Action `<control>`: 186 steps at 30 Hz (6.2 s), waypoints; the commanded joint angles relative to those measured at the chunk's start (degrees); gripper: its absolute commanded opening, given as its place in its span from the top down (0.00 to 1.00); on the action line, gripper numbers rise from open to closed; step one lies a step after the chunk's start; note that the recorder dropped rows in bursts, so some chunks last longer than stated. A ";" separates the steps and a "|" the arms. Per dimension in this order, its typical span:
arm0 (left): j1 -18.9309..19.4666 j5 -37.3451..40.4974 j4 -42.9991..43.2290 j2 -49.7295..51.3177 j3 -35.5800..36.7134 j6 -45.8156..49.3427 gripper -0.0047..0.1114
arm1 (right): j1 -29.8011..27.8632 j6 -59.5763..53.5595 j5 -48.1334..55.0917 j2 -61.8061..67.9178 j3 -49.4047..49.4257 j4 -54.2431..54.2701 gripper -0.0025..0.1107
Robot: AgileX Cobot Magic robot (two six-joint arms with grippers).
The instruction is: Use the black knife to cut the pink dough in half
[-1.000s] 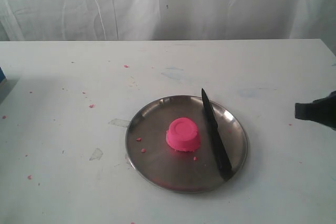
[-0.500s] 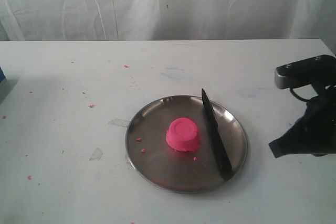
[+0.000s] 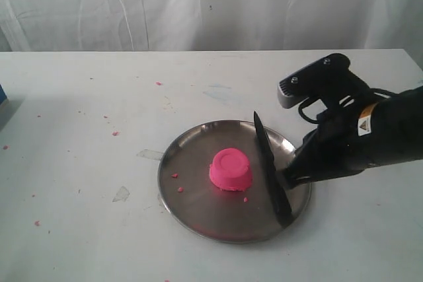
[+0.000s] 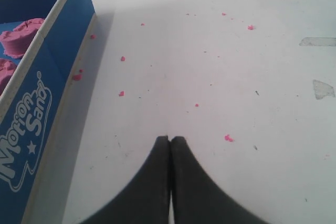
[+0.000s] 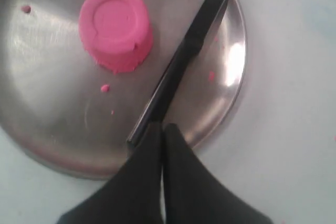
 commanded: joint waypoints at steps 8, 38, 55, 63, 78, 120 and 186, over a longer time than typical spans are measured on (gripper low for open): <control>0.22 0.11 -0.46 -0.27 0.20 0.01 0.96 | 0.16 -5.83 -8.07 12.82 -0.86 0.39 0.72; 0.22 0.11 -0.46 -0.27 0.20 0.01 0.96 | -3.66 9.19 -1.88 29.93 -12.16 -0.91 0.54; 0.22 0.11 -0.46 -0.27 0.20 0.01 0.96 | -3.66 7.22 4.49 21.97 -12.16 -2.13 0.98; 0.22 0.11 -0.46 -0.27 0.20 0.01 0.96 | -3.66 5.75 22.70 19.08 -11.93 -1.34 0.98; 0.22 0.11 -0.46 -0.27 0.20 0.01 0.96 | -3.66 0.26 20.06 25.11 -11.93 2.08 0.80; 0.22 0.11 -0.46 -0.27 0.20 0.01 0.96 | 24.37 32.82 34.51 14.73 -11.86 -43.19 0.66; 0.22 0.11 -0.46 -0.27 0.20 0.01 0.96 | 32.69 42.06 38.00 26.05 -7.92 -42.33 0.55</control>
